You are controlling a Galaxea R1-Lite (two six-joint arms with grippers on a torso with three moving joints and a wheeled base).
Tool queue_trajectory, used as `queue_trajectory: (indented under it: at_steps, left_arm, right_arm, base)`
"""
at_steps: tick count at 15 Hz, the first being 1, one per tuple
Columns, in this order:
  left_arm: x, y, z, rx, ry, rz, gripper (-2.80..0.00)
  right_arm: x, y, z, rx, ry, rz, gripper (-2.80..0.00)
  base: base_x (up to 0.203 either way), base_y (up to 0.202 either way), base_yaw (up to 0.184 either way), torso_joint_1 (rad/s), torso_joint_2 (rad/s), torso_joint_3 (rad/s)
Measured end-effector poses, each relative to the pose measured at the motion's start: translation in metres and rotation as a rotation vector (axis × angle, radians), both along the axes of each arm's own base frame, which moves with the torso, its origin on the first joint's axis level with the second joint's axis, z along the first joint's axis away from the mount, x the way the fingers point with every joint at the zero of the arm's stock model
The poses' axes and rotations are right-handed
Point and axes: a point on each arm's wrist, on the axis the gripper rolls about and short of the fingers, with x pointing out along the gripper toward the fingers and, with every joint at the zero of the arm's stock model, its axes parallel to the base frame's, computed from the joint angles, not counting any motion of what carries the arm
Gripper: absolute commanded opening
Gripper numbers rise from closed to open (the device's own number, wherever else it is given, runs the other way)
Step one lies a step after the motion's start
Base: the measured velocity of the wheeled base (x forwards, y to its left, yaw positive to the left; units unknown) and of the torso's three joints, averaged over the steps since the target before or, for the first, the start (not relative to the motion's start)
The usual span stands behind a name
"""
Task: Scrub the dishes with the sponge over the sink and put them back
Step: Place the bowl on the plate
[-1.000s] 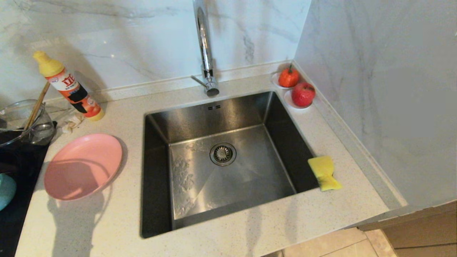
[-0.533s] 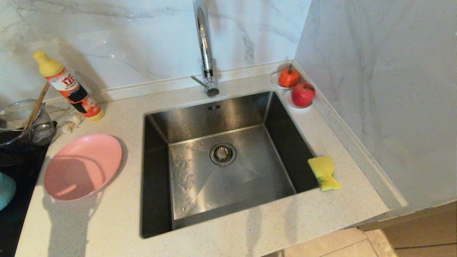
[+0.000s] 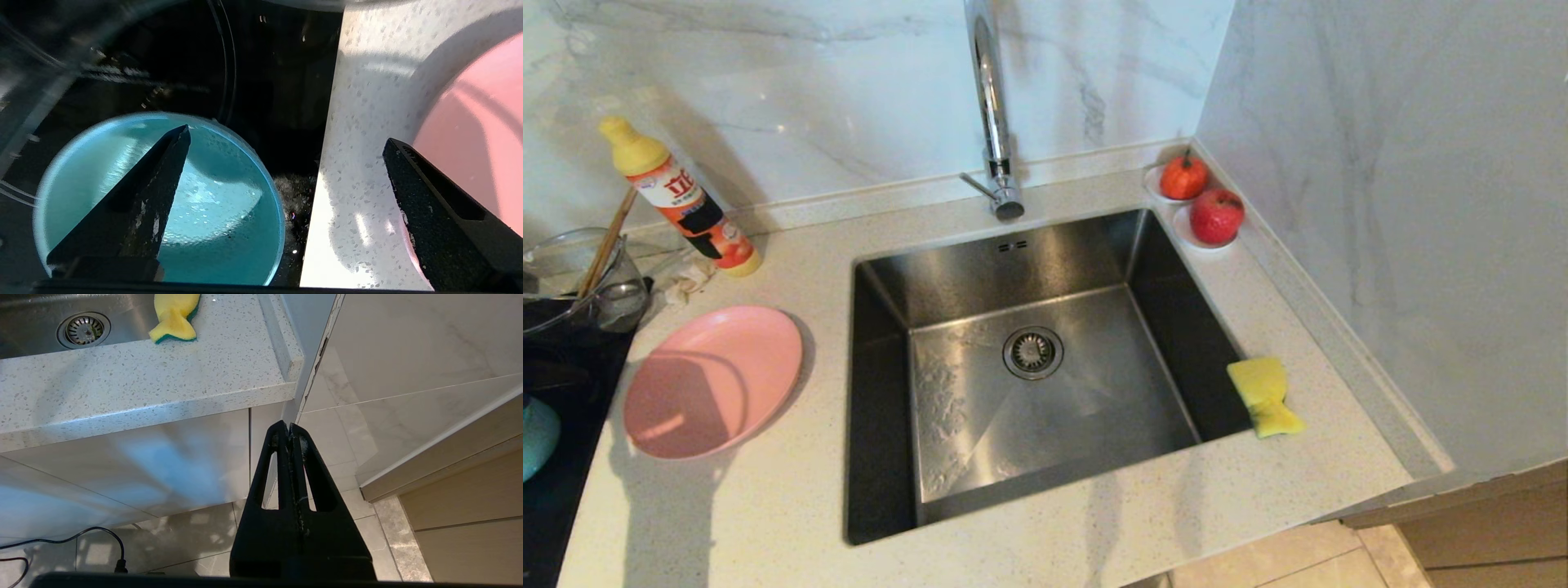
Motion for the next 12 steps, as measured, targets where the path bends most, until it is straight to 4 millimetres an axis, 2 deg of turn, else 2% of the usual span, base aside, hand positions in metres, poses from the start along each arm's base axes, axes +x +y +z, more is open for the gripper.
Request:
queue_trajectory:
  at_steps: [3,12]
  left_arm:
    - [0.004,-0.002,-0.011,-0.016,0.047,-0.032,0.0]
    - [0.014,-0.002,-0.019,-0.011,0.068,-0.061,0.0]
  right_arm:
    - [0.0,0.0,0.0,0.0,0.0,0.0,-2.8]
    - [0.0,0.0,0.0,0.0,0.0,0.0,-2.8]
  base:
    - [0.0,0.0,0.0,0.0,0.0,0.0]
    - [0.0,0.0,0.0,0.0,0.0,0.0]
